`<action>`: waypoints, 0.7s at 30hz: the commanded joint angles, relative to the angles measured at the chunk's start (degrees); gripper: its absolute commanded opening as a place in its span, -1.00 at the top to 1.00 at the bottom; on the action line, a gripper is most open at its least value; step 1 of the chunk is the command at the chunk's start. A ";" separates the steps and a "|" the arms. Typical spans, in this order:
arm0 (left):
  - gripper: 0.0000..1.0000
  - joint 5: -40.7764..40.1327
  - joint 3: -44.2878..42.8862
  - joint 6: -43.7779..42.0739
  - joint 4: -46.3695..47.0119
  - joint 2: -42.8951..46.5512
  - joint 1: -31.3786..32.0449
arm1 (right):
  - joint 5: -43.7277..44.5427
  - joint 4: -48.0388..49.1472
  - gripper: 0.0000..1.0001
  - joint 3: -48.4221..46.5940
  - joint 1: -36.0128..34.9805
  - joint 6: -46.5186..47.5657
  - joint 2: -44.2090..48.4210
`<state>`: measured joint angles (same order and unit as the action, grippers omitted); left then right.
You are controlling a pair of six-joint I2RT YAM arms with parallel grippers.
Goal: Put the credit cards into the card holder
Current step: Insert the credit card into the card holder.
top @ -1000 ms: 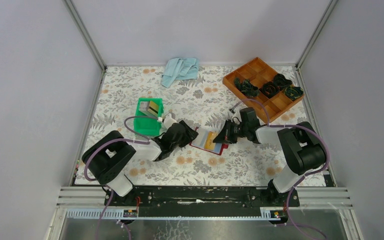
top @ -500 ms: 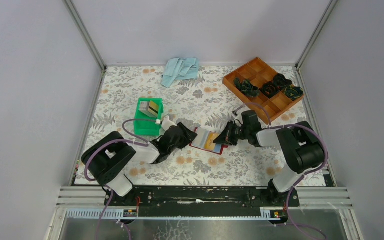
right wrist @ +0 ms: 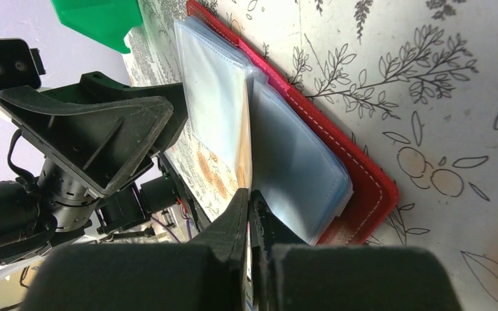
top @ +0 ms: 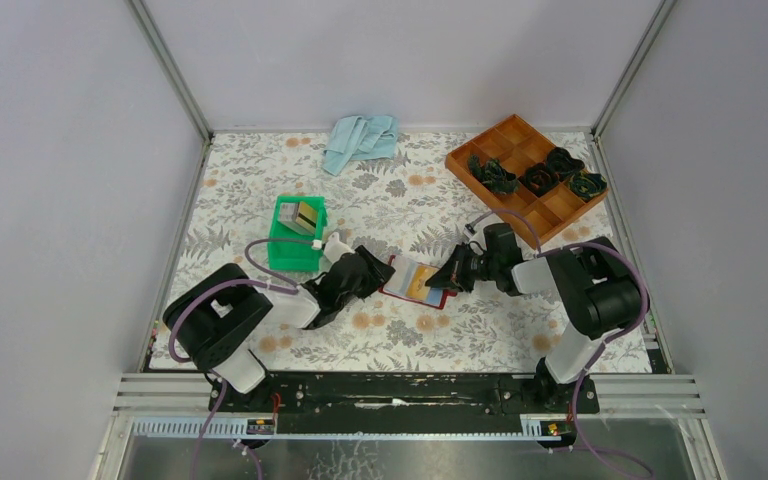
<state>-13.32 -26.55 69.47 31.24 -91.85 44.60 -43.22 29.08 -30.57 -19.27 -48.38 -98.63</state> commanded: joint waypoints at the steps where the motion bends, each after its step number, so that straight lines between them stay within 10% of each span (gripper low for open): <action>1: -0.10 0.91 0.58 -2.62 -10.13 -2.14 1.60 | -0.19 2.22 1.00 0.13 0.09 -0.13 -0.58; 21: -0.04 -0.71 -1.37 -4.16 -13.48 -3.92 2.69 | -0.21 0.66 1.00 -0.30 0.10 2.85 -3.29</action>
<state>-15.84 -28.62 67.22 28.21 -92.55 46.19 -44.29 31.90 -30.44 -19.27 -47.90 -100.68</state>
